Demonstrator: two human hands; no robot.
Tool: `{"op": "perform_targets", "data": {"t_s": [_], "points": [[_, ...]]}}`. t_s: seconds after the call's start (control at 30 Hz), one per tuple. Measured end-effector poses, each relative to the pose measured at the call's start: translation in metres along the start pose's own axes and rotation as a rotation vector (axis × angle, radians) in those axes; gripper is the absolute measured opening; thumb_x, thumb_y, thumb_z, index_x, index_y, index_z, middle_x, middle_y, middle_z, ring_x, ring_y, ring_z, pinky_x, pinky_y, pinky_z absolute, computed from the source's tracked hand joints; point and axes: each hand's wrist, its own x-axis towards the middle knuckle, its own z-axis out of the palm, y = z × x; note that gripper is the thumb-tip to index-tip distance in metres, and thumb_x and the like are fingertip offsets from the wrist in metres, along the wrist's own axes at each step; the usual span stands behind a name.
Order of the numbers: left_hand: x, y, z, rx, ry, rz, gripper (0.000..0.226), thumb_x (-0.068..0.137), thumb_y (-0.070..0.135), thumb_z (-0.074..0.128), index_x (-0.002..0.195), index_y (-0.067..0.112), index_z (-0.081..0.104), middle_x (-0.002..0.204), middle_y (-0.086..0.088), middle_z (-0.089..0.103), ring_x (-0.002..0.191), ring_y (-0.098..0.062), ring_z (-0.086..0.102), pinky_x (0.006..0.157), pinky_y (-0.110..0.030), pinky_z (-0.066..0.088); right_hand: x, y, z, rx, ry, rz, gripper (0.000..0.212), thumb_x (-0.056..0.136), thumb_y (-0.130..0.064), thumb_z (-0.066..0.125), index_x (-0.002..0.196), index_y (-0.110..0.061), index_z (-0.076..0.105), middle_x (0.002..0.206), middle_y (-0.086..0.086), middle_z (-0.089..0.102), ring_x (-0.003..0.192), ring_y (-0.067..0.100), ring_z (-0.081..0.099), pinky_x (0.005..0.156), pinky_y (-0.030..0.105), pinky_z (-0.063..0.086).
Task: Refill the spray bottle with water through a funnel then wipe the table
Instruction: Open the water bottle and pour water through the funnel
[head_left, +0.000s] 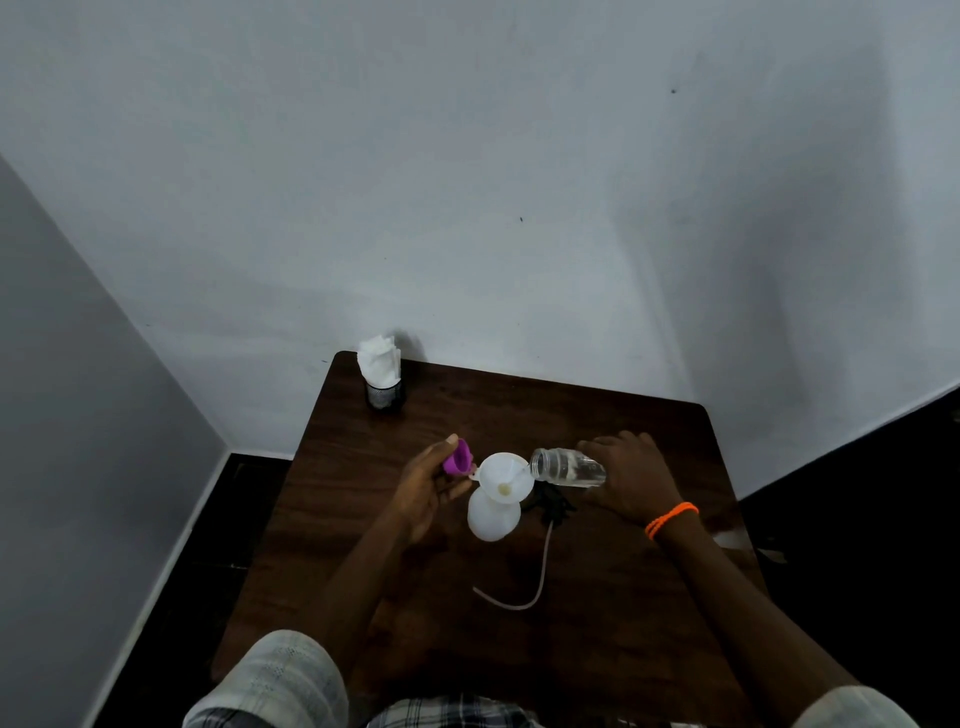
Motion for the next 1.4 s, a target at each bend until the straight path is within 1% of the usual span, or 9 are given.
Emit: {"op": "perform_targets", "data": {"t_s": [0.17,0.23,0.3,0.37,0.63,0.83,1.07,1.2,1.4], "points": [[0.001,0.0,-0.001,0.013,-0.006,-0.001,0.049,0.087,0.04,0.07,0.123,0.006,0.065,0.122,-0.022,0.069,0.111,-0.034,0.069,0.088,-0.039,0.059,0.0,-0.002,-0.003,0.008,0.003,0.011,0.073,0.072,-0.055,0.072,0.14,-0.03,0.058,0.135,-0.004,0.065,0.115,0.023,0.057,0.095,0.038,0.036],[0.002,-0.001,-0.002,0.007,-0.007,0.004,0.051,0.088,0.04,0.07,0.124,0.005,0.065,0.123,-0.024,0.069,0.108,-0.032,0.071,0.084,-0.037,0.059,-0.001,-0.002,-0.004,0.01,-0.003,0.013,0.073,0.074,-0.054,0.073,0.141,-0.03,0.056,0.138,-0.004,0.063,0.117,0.024,0.056,0.097,0.039,0.035],[0.002,-0.001,-0.003,0.008,-0.013,0.011,0.049,0.09,0.039,0.069,0.124,0.004,0.064,0.122,-0.025,0.069,0.105,-0.03,0.071,0.083,-0.036,0.06,-0.002,-0.002,-0.006,0.011,-0.003,0.015,0.073,0.075,-0.053,0.073,0.142,-0.03,0.055,0.139,-0.004,0.062,0.119,0.024,0.055,0.098,0.039,0.035],[0.002,-0.002,-0.003,0.007,-0.014,0.008,0.047,0.092,0.039,0.068,0.124,0.004,0.064,0.123,-0.024,0.069,0.105,-0.03,0.071,0.083,-0.036,0.06,-0.002,-0.003,-0.007,0.008,0.0,0.014,0.073,0.076,-0.054,0.072,0.143,-0.03,0.055,0.14,-0.004,0.062,0.119,0.023,0.054,0.098,0.039,0.034],[0.003,-0.002,-0.005,0.003,-0.014,0.002,0.052,0.088,0.04,0.071,0.126,0.006,0.064,0.124,-0.022,0.068,0.109,-0.031,0.071,0.077,-0.033,0.06,-0.001,-0.004,-0.009,-0.007,0.006,0.006,0.071,0.076,-0.056,0.071,0.141,-0.031,0.056,0.136,-0.005,0.064,0.116,0.023,0.056,0.095,0.037,0.035],[0.004,-0.001,-0.004,0.011,-0.017,0.005,0.055,0.086,0.041,0.07,0.127,0.005,0.064,0.124,-0.022,0.069,0.108,-0.03,0.071,0.078,-0.033,0.06,0.0,-0.004,-0.008,-0.007,0.005,0.002,0.072,0.074,-0.053,0.073,0.14,-0.029,0.058,0.135,-0.003,0.065,0.115,0.025,0.057,0.095,0.04,0.037],[0.006,-0.001,-0.004,0.013,-0.015,-0.001,0.056,0.085,0.042,0.071,0.126,0.005,0.064,0.122,-0.021,0.07,0.111,-0.032,0.07,0.082,-0.036,0.059,0.003,-0.001,-0.006,-0.018,0.027,0.002,0.069,0.071,-0.049,0.077,0.135,-0.028,0.063,0.13,-0.002,0.069,0.11,0.026,0.06,0.092,0.041,0.039],[0.008,-0.002,-0.005,0.002,-0.01,-0.007,0.053,0.087,0.04,0.071,0.125,0.005,0.064,0.123,-0.022,0.069,0.109,-0.032,0.071,0.083,-0.036,0.059,0.005,0.0,-0.004,-0.039,0.034,0.001,0.068,0.071,-0.052,0.077,0.133,-0.029,0.064,0.127,-0.001,0.07,0.108,0.026,0.061,0.09,0.041,0.041],[0.01,-0.003,-0.004,0.013,-0.005,0.002,0.055,0.084,0.042,0.072,0.124,0.005,0.065,0.122,-0.022,0.07,0.107,-0.031,0.071,0.083,-0.037,0.059,0.006,0.002,-0.003,-0.033,0.042,-0.008,0.067,0.07,-0.052,0.077,0.131,-0.027,0.066,0.125,-0.001,0.071,0.105,0.027,0.062,0.088,0.041,0.041]]}}
